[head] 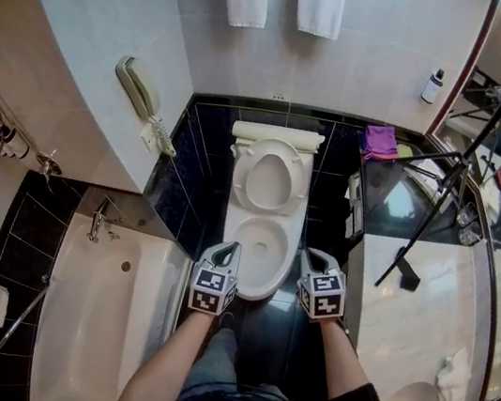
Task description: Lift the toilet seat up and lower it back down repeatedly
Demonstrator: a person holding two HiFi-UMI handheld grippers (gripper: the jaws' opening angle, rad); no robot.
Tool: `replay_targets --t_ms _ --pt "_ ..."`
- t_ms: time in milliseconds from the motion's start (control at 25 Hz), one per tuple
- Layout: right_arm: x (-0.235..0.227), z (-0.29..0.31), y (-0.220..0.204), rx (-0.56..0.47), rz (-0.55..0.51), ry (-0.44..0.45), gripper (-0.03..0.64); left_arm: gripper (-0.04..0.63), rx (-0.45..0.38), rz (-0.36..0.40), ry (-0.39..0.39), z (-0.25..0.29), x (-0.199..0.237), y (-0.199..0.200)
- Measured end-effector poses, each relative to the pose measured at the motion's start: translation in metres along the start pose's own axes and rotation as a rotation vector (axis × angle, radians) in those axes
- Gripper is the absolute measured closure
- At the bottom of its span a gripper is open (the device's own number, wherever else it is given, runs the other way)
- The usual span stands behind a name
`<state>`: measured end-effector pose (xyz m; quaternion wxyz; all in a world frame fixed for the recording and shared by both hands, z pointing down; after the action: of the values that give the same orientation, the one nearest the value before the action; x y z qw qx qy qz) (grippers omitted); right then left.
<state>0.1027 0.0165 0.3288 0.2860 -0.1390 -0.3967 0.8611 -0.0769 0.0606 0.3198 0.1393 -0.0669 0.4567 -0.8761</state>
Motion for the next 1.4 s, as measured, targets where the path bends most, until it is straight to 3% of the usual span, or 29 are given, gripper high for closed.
replay_targets --t_ms 360,600,1000,1400 --pt "-0.017 0.061 0.052 0.016 -0.047 -0.061 0.596 0.607 0.03 -0.01 -0.051 0.066 0.044 0.004" --pt "-0.027 0.137 0.096 0.032 -0.105 -0.076 0.508 0.607 0.04 -0.005 -0.106 0.126 0.088 0.027" --pt "-0.073 0.251 0.161 0.126 -0.297 -0.156 0.441 0.607 0.066 0.026 -0.19 0.22 0.129 0.062" --pt "-0.117 0.357 0.2 0.172 -0.567 -0.128 0.426 0.607 0.096 -0.028 -0.137 0.296 0.14 0.068"
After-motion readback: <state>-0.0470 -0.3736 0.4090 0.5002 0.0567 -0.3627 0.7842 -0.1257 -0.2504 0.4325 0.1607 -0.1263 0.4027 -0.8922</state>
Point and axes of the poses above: the fingertips, and each gripper's own axes: z forward along the fingers, x to its left, y out of its top, the point moved 1 cm from there along -z, backward along the fingers, and after that the axes turned 11 degrees about x, right-handed, at the moved point
